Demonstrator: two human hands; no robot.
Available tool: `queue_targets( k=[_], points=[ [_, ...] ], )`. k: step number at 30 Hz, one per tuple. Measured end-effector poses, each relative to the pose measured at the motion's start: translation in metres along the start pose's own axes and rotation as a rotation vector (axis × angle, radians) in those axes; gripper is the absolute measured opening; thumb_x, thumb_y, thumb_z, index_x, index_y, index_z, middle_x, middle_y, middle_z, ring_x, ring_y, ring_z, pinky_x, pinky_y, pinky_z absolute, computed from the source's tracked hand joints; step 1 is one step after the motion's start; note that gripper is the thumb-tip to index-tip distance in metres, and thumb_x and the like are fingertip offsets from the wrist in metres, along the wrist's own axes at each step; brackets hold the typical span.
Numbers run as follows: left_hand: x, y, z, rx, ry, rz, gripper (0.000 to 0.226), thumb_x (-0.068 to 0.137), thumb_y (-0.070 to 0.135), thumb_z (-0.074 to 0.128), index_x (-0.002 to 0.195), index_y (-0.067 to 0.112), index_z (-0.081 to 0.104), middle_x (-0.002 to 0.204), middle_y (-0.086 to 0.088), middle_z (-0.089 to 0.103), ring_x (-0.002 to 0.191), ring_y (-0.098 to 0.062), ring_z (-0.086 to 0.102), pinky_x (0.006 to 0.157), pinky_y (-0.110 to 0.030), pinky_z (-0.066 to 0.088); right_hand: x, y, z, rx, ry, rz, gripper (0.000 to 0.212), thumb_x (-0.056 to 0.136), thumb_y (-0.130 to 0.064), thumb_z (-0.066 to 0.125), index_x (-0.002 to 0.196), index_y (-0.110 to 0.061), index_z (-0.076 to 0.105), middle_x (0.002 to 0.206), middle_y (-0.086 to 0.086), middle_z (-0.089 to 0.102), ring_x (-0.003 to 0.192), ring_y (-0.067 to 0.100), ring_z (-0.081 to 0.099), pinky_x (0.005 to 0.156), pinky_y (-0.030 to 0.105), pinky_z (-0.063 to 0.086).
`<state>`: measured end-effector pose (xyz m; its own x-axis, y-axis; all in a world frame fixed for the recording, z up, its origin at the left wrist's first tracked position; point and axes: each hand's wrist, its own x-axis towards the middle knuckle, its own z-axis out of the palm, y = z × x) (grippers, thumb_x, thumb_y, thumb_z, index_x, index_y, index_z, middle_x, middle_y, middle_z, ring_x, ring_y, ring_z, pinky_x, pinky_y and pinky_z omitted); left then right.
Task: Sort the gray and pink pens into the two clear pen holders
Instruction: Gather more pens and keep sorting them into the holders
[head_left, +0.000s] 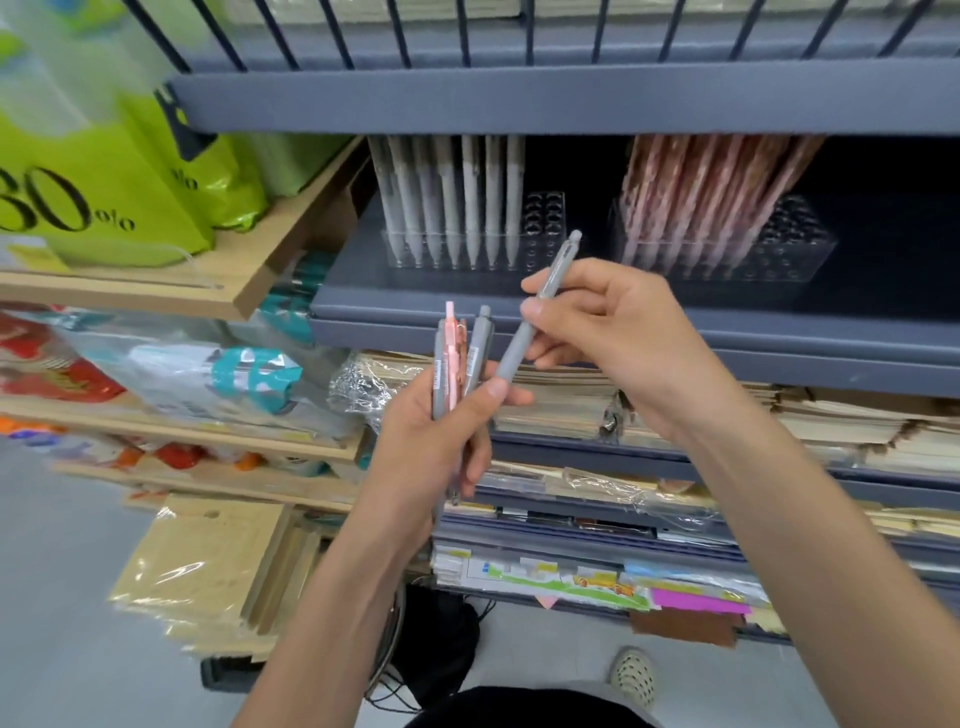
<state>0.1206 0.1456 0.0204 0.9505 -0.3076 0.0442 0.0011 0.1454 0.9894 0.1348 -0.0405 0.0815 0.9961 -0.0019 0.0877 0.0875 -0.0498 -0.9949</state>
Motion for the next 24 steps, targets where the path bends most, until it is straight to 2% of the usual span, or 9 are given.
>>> queue_targets(
  k=[3,7,9,10,12,14,16,20,24],
  points=[
    [0.006,0.001,0.003,-0.025,0.06,0.001,0.016,0.097,0.036,0.061,0.1,0.025,0.072,0.087,-0.01,0.075,0.036,-0.011,0.04,0.034,-0.019,0.033,0.015,-0.005,-0.005,-0.026,0.057,-0.063,0.011,0.09,-0.011,0.069,0.101,-0.01,0.068,0.08,0.009,0.075,0.074,0.02,0.073,0.068,0.026,0.058],
    [0.014,0.002,0.003,-0.124,0.127,-0.036,0.037,0.096,0.046,0.057,0.114,0.013,0.053,0.08,-0.004,0.069,0.036,-0.011,0.035,0.033,-0.017,0.029,0.046,-0.007,-0.022,-0.14,0.483,-0.258,0.009,0.084,-0.021,0.068,0.092,-0.018,0.068,0.085,-0.001,0.075,0.086,0.02,0.073,0.079,0.037,0.06],
    [0.017,0.003,0.002,-0.16,0.145,-0.054,0.031,0.099,0.042,0.054,0.109,0.014,0.049,0.077,-0.005,0.066,0.036,-0.012,0.034,0.033,-0.018,0.029,0.057,0.0,-0.022,-0.305,0.664,-0.301,0.015,0.082,-0.029,0.065,0.087,-0.015,0.067,0.087,0.002,0.073,0.089,0.021,0.069,0.083,0.041,0.056],
    [0.019,0.003,0.001,-0.178,0.149,-0.06,0.025,0.101,0.038,0.053,0.107,0.014,0.048,0.077,-0.005,0.066,0.036,-0.012,0.035,0.033,-0.018,0.029,0.062,0.003,-0.02,-0.368,0.702,-0.336,0.018,0.084,-0.03,0.064,0.087,-0.012,0.066,0.085,0.0,0.072,0.085,0.016,0.067,0.081,0.035,0.055],
    [0.021,0.005,-0.001,-0.181,0.145,-0.062,0.022,0.103,0.031,0.051,0.106,0.009,0.049,0.073,-0.003,0.066,0.034,-0.012,0.036,0.032,-0.019,0.031,0.068,0.009,-0.012,-0.471,0.696,-0.415,0.023,0.092,-0.03,0.061,0.098,-0.008,0.063,0.083,-0.001,0.069,0.076,0.012,0.064,0.07,0.028,0.05],
    [0.023,0.005,-0.002,-0.122,0.132,-0.053,0.033,0.103,0.031,0.05,0.108,-0.001,0.053,0.061,0.002,0.065,0.034,-0.011,0.037,0.035,-0.019,0.035,0.074,0.01,-0.006,-0.529,0.629,-0.482,0.021,0.098,-0.023,0.056,0.102,-0.002,0.061,0.092,0.005,0.069,0.083,0.02,0.065,0.075,0.035,0.049],
    [0.022,0.008,-0.003,-0.071,0.122,-0.04,0.042,0.102,0.034,0.05,0.105,-0.008,0.056,0.053,0.005,0.061,0.034,-0.011,0.039,0.037,-0.017,0.036,0.084,0.009,-0.004,-0.627,0.591,-0.524,0.018,0.1,-0.017,0.052,0.1,-0.001,0.062,0.096,0.011,0.068,0.085,0.024,0.062,0.074,0.031,0.043],
    [0.022,0.014,-0.005,-0.046,0.124,-0.034,0.044,0.102,0.035,0.05,0.103,-0.007,0.06,0.052,0.005,0.061,0.037,-0.011,0.041,0.038,-0.019,0.037,0.111,-0.001,-0.004,-0.835,0.575,-0.312,0.029,0.103,-0.026,0.045,0.111,-0.004,0.063,0.109,0.021,0.065,0.1,0.036,0.059,0.079,0.031,0.039],
    [0.025,0.016,-0.009,-0.071,0.137,-0.023,0.044,0.1,0.036,0.051,0.113,-0.005,0.057,0.062,0.004,0.068,0.037,-0.01,0.044,0.038,-0.019,0.038,0.123,-0.004,-0.005,-0.918,0.519,-0.297,0.023,0.102,-0.012,0.043,0.107,0.003,0.06,0.108,0.023,0.062,0.1,0.037,0.057,0.074,0.024,0.028]
  ],
)
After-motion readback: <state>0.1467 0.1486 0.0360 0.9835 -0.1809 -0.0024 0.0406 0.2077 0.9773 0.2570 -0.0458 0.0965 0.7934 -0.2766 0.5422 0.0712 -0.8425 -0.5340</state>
